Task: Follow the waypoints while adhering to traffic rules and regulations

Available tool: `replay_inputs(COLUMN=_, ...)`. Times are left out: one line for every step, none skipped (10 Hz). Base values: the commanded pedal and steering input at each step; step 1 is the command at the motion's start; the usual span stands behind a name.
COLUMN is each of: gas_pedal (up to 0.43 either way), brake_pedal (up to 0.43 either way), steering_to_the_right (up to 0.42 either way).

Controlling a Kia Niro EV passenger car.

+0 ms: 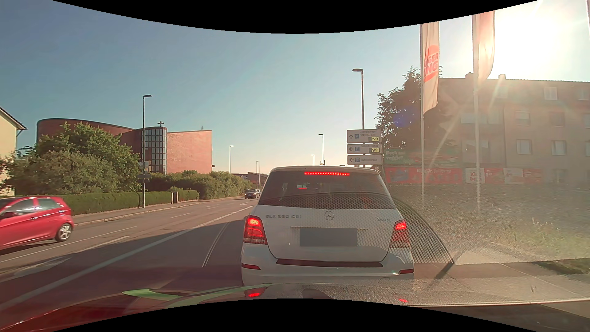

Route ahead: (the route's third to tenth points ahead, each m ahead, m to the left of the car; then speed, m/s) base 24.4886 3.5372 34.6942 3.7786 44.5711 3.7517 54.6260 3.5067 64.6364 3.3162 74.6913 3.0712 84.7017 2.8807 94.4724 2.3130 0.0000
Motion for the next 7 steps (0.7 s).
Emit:
replay_inputs(gas_pedal=0.000, brake_pedal=0.280, steering_to_the_right=-0.003)
replay_inputs(gas_pedal=0.000, brake_pedal=0.280, steering_to_the_right=-0.003)
replay_inputs(gas_pedal=0.000, brake_pedal=0.280, steering_to_the_right=-0.003)
replay_inputs(gas_pedal=0.000, brake_pedal=0.280, steering_to_the_right=-0.003)
replay_inputs(gas_pedal=0.000, brake_pedal=0.280, steering_to_the_right=-0.003)
replay_inputs(gas_pedal=0.000, brake_pedal=0.280, steering_to_the_right=-0.003)
replay_inputs(gas_pedal=0.000, brake_pedal=0.280, steering_to_the_right=-0.003)
